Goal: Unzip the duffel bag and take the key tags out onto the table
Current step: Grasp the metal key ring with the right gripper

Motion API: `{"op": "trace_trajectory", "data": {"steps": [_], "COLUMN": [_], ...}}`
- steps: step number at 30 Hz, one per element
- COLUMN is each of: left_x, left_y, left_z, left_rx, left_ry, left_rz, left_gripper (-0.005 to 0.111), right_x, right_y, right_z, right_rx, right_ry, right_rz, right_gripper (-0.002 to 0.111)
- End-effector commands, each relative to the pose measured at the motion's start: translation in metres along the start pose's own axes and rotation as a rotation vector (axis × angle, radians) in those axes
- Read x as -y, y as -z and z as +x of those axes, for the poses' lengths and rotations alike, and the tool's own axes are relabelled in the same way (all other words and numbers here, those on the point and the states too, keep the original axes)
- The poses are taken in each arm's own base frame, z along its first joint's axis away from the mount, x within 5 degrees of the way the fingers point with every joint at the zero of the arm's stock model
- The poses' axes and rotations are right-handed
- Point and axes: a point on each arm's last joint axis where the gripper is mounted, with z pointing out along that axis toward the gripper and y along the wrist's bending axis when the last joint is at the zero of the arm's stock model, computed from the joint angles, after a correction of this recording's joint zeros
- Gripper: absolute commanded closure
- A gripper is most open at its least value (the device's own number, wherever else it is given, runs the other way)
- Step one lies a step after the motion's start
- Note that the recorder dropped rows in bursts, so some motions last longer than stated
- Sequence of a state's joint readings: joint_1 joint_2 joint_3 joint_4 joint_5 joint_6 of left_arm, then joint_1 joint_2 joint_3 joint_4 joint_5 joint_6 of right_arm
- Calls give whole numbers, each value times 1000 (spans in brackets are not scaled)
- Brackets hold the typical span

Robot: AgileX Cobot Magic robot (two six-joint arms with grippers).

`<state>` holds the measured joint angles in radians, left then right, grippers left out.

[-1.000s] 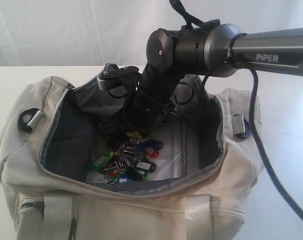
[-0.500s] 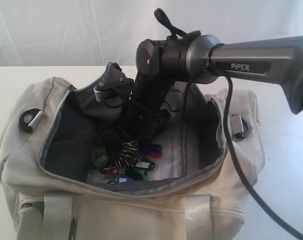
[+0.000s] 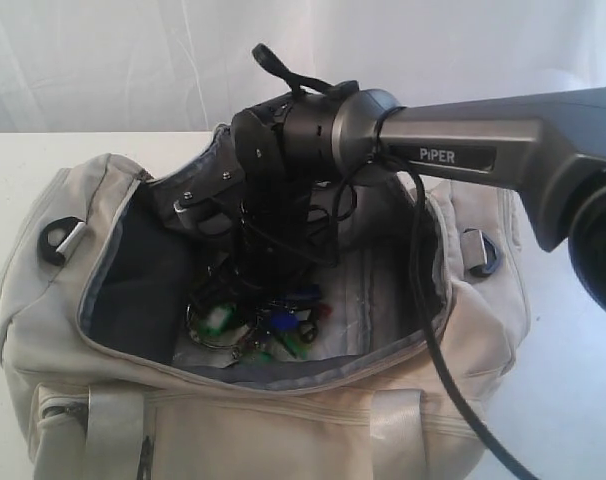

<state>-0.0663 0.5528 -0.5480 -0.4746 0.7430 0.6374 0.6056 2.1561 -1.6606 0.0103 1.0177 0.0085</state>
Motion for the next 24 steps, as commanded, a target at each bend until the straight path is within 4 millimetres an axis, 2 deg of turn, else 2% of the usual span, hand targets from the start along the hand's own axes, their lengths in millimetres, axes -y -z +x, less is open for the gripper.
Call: {"op": "trace_trajectory", "data": {"steps": [1,3,4,24], "left_x": [2,2,3,3], "left_y": [0,0,0,0], "left_z": [0,1,1,1], "left_rx": [8,7,7,7], "left_ry": [16,16,16,16], "left_rz": [18,19,19,19], "left_gripper": [107,107,107,107], "right_x": [9,10,11,11], "right_y": [-32,-29,-27,80], "right_z": [27,27,27,25], "right_rx": [-295,-293,-288,3], "right_ry": [26,33,37,35], "right_rz": [98,113,117,136], "right_gripper": [95,107,108,108]}}
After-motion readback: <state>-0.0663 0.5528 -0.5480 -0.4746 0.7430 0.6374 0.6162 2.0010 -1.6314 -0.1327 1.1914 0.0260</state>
